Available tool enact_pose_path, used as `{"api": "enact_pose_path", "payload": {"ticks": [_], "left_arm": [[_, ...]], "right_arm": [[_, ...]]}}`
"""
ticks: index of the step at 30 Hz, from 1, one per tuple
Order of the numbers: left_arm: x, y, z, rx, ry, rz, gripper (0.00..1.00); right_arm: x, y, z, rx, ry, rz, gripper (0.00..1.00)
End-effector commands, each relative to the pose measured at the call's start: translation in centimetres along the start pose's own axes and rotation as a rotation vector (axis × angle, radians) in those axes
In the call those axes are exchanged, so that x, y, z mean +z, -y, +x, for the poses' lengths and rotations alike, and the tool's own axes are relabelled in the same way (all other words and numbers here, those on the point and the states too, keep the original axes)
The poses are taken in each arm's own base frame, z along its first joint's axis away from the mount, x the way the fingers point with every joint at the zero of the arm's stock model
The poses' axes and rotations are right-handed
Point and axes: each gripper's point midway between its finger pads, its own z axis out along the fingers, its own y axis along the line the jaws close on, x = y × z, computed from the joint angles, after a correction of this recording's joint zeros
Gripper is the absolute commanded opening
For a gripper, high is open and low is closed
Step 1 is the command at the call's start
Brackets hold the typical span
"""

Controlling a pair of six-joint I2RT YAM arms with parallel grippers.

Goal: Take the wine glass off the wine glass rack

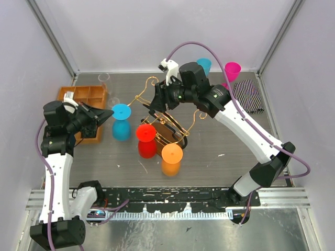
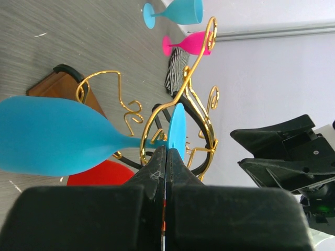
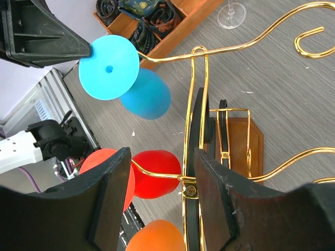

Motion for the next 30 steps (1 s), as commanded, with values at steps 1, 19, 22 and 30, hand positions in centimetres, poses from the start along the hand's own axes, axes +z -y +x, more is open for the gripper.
{"api": "enact_pose_path", "payload": {"ticks": [1,19,22,30], "left_arm": [[-1.3,1.0,0.2,0.069,0.016,0.000,0.00],[-0.5,2.8,-3.0,0.053,0.081,0.061,0.00],[-0.1,3.5,-3.5,0.051,0.087,0.099,0.00],[0.9,4.6,-2.3,0.047,-0.007,0.151,0.00]], "right_arm": [[-2.0,-0.8,-1.9,-0.041,0.074,-0.006,0.57],[-2.8,-0.7,-1.8,-0.048,0.068,0.005,0.57],[-2.7,-0.7,-1.7,-0.045,0.065,0.003,0.57],[-2.5,-0.6,-1.8,-0.042,0.068,0.005,0.58]]}}
